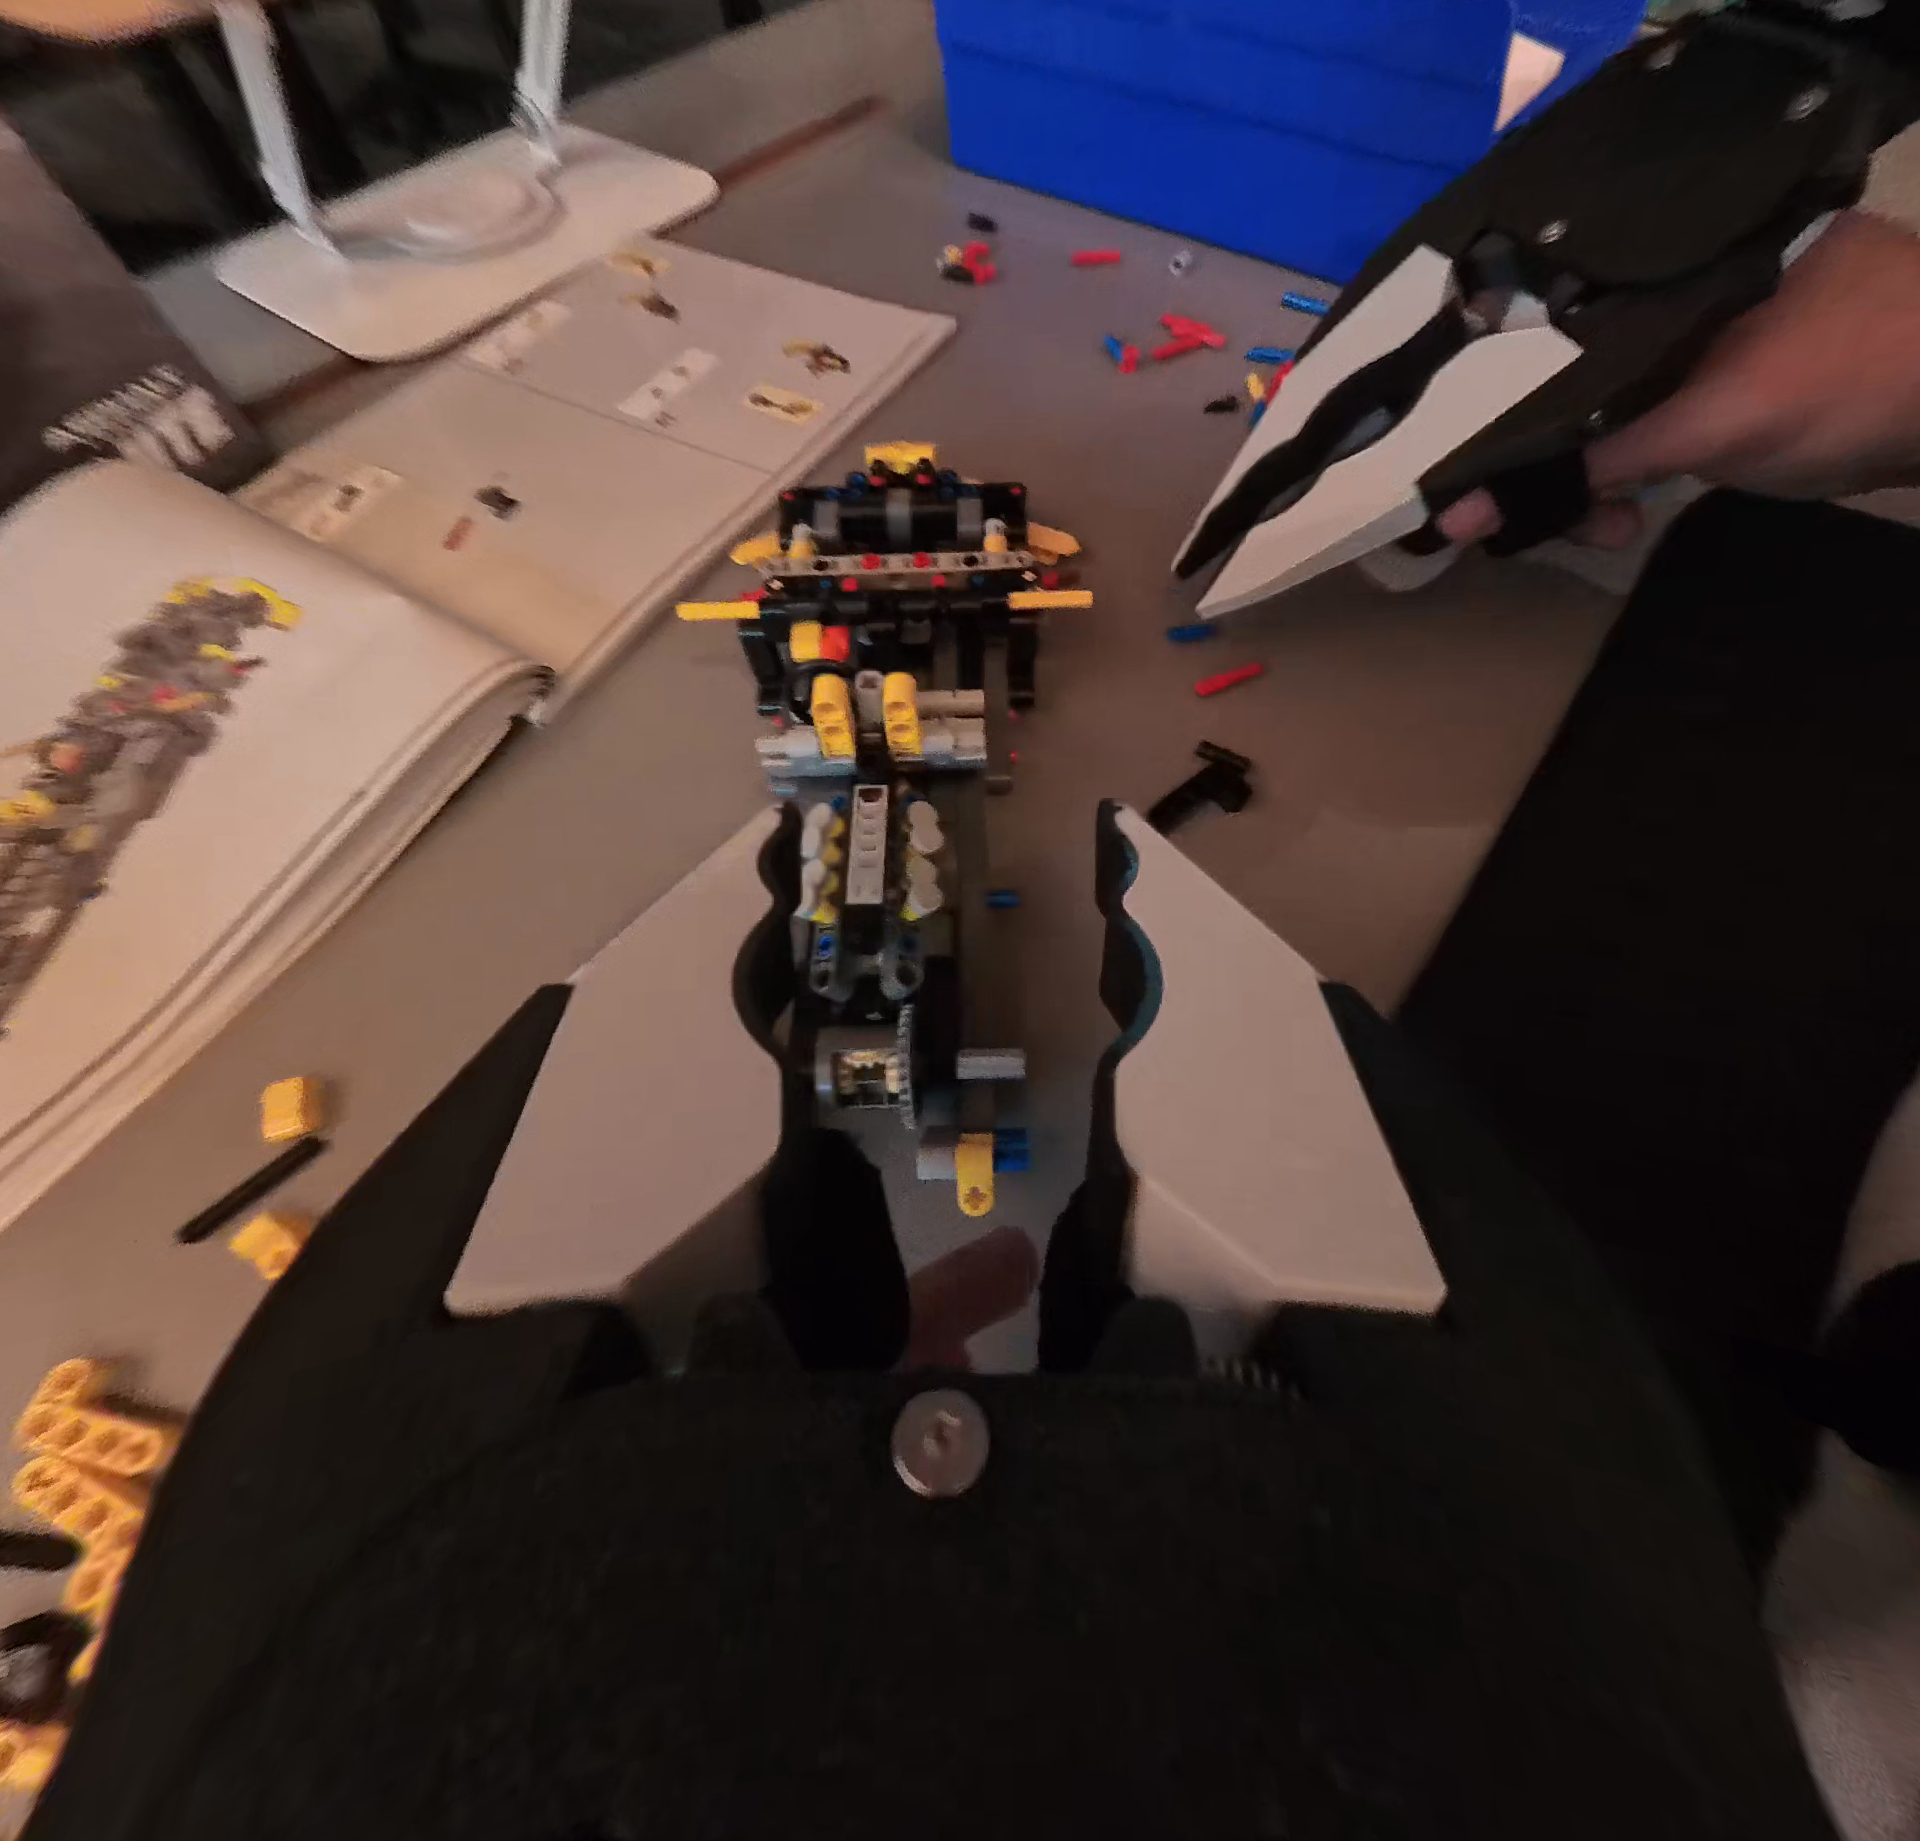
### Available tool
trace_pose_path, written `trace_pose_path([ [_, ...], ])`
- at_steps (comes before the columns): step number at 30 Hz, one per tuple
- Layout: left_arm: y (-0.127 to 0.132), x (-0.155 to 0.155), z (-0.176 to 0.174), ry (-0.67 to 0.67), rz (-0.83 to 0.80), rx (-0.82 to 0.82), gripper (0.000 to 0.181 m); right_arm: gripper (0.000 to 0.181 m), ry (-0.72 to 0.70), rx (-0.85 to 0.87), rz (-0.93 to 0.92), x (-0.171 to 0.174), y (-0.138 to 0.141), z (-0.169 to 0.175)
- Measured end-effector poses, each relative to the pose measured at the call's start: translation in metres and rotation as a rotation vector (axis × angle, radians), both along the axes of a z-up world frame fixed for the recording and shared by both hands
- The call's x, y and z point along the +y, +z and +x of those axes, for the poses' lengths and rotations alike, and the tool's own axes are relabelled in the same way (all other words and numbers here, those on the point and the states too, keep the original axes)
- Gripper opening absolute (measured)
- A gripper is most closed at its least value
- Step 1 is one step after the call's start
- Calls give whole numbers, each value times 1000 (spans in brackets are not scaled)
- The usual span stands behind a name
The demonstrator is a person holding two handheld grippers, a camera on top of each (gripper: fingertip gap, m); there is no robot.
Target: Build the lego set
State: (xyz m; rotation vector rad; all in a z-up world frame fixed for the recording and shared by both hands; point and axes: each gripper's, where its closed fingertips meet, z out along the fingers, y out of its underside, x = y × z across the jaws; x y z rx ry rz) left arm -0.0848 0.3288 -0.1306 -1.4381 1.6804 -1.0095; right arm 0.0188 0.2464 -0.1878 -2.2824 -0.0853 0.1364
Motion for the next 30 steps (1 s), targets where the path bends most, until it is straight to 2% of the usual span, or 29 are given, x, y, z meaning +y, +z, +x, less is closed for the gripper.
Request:
trace_pose_path([
  [3,-1,0,-6,-6,1,1,58,15,10,2,18,-1,11,-7],
  [8,-5,-1,-10,40,-115,34,56,18,86,69,-48,-8,4,-46],
  [12,-4,-2,-15,50,-127,21,52,19,34,42,-104,-8,-7,-57],
  [16,-7,-5,-18,31,-80,35,49,21,-20,29,-97,1,-6,-66],
  [21,-13,-15,-20,-33,-14,69,47,19,-90,-77,-135,4,-15,-58],
  [30,-21,-28,-22,-100,42,98,45,12,-41,-152,-136,4,-16,-63],
])
